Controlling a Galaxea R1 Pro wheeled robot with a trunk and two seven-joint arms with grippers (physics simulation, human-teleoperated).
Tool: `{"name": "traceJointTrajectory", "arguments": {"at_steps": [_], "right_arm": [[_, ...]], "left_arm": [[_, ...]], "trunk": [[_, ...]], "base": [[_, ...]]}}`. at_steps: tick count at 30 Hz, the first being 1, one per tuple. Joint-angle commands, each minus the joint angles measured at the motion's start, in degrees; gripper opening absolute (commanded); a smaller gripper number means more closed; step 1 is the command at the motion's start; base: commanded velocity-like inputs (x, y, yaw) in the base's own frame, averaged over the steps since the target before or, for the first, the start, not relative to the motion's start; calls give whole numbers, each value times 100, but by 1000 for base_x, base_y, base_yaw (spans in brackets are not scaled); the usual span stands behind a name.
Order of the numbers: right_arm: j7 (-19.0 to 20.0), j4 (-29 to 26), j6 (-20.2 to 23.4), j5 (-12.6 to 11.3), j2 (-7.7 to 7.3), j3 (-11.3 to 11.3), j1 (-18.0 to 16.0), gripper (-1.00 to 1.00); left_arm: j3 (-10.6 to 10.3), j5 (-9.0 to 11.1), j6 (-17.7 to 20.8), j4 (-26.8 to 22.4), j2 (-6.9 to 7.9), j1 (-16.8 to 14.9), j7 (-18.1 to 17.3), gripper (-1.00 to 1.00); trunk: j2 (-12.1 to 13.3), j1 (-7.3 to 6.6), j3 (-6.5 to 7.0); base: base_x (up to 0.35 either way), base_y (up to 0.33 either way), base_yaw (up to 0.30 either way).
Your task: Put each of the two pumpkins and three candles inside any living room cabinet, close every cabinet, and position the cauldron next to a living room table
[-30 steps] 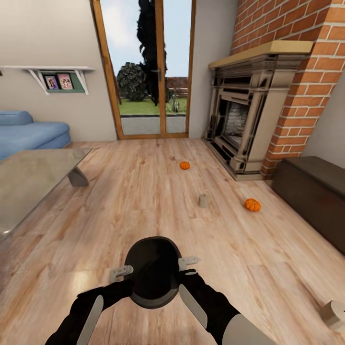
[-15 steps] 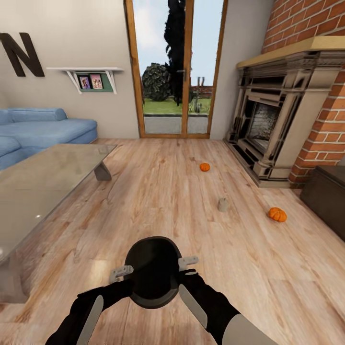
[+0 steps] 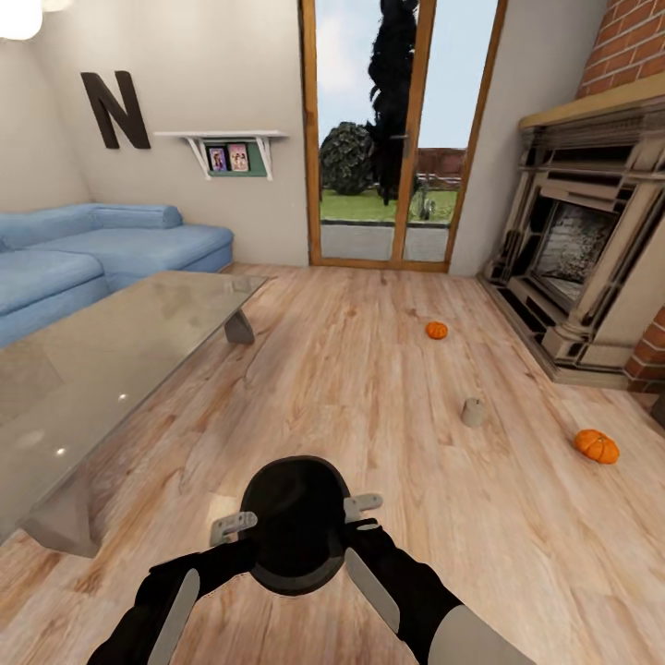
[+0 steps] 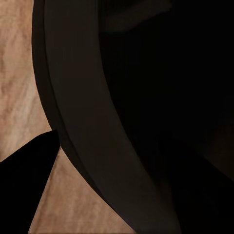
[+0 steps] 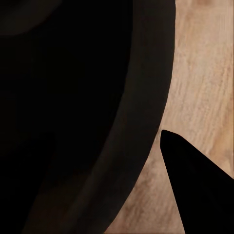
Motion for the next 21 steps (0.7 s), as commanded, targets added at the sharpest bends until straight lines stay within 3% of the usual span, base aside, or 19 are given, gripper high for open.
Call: {"name": "traceJointTrajectory", "arguments": {"at_steps": [1, 15, 21], "right_arm": [[25, -149, -51, -65, 3, 4, -1, -100], [28, -149, -51, -57, 3, 4, -1, -100], [28, -149, -51, -63, 3, 4, -1, -100]], "left_arm": [[14, -4, 0, -2, 1, -3, -5, -100], [14, -4, 0, -2, -3, -3, -5, -100], [14, -4, 0, -2, -4, -3, -5, -100]], "trunk": [[-1, 0, 0], [-1, 0, 0], [-1, 0, 0]], "base": [[307, 0, 138], [326, 0, 24], [292, 0, 229]]}}
